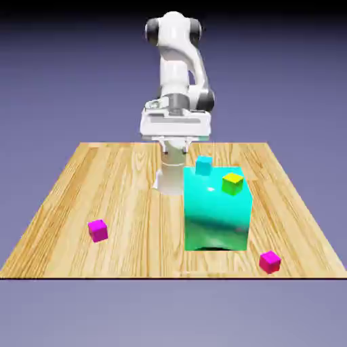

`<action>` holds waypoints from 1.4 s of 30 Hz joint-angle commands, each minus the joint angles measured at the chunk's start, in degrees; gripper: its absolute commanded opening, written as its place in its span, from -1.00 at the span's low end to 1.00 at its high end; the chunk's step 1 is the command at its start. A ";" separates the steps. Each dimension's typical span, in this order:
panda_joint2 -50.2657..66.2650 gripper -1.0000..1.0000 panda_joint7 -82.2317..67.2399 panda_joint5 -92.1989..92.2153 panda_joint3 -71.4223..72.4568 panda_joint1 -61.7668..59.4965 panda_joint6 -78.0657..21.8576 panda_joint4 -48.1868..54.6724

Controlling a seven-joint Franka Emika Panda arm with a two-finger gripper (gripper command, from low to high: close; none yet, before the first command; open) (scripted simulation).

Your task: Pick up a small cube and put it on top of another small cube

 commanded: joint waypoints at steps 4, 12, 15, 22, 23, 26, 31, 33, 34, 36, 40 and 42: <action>8.31 0.00 4.39 3.49 3.47 -2.12 -5.28 5.54; 24.92 0.00 13.16 10.46 10.42 -6.37 -15.82 16.61; 31.15 0.00 16.46 13.07 13.02 -7.96 -19.78 20.77; 45.69 0.00 24.13 19.17 19.10 -11.68 -29.01 30.46; 47.76 0.00 25.23 20.04 19.97 -12.21 -30.33 31.84; 53.99 0.00 28.52 22.66 22.57 -13.80 -34.28 35.99; 64.37 0.00 34.01 27.01 26.91 -16.46 -40.87 42.92; 68.53 0.00 36.20 28.76 28.65 -17.52 -43.51 45.68; 70.60 0.00 37.30 29.63 29.52 -18.05 -44.83 47.07; 74.76 0.00 39.49 31.37 31.25 -19.11 -47.47 49.84; 83.06 0.00 43.88 34.86 34.72 -21.23 -52.74 55.37; 86.09 0.00 45.48 36.13 35.99 -22.01 -54.66 57.40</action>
